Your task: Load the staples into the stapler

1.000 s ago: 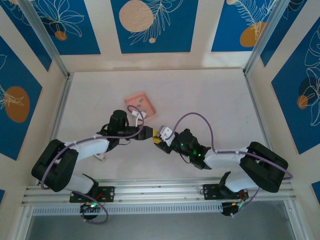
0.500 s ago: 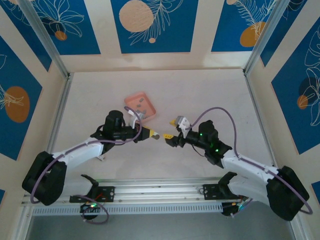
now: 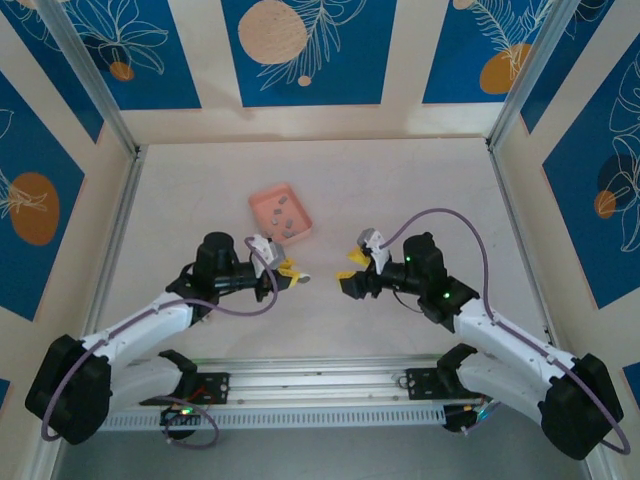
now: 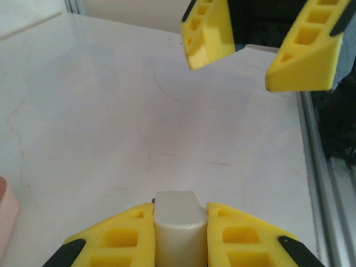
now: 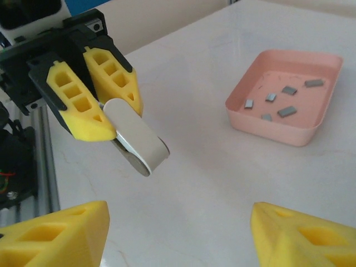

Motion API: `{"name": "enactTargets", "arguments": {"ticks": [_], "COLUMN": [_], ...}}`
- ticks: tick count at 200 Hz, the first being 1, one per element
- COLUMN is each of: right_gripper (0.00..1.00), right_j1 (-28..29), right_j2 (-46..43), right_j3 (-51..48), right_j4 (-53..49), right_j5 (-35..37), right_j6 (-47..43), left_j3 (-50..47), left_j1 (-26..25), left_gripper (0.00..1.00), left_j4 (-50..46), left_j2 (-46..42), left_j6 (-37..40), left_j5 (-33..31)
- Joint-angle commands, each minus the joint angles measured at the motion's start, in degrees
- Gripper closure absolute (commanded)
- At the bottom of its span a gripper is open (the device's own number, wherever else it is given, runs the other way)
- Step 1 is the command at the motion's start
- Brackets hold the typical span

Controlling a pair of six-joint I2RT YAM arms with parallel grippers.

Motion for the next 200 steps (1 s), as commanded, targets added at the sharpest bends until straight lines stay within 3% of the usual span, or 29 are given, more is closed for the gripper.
{"name": "enactTargets", "arguments": {"ticks": [1, 23, 42, 83, 128, 172, 200], "right_gripper": [0.31, 0.30, 0.25, 0.21, 0.30, 0.33, 0.40], "right_j1": [2.38, 4.07, 5.57, 7.11, 7.33, 7.20, 6.94], "right_j2": [2.30, 4.97, 6.66, 8.95, 8.93, 10.82, 12.39], "right_j3": [4.38, 6.99, 7.61, 6.33, 4.45, 5.53, 6.41], "right_j4": [-5.81, -7.14, -6.53, -4.43, -0.16, 0.29, -0.05], "right_j5": [2.74, 1.62, -0.64, -6.54, -6.01, -9.73, -13.02], "right_j6": [10.02, 13.82, 12.00, -5.14, -19.20, -23.00, -23.38], "left_j3": [-1.26, -2.77, -3.37, -3.08, -2.72, -3.06, -2.66], "left_j1": [-0.75, -1.03, -1.05, -1.38, -2.63, -3.26, -3.43], "left_gripper": [1.00, 1.00, 1.00, 1.00, 1.00, 1.00, 1.00], "left_j4": [-0.19, 3.14, 5.34, 9.43, 11.74, 18.38, 20.24], "left_j2": [-1.72, -1.61, -1.51, -1.01, -1.00, 0.96, 2.28], "left_j6": [11.15, 13.21, 12.77, 7.45, 3.46, -1.96, -3.20], "left_j5": [-0.66, -1.63, 0.13, 7.02, 11.35, 14.67, 15.15]}}
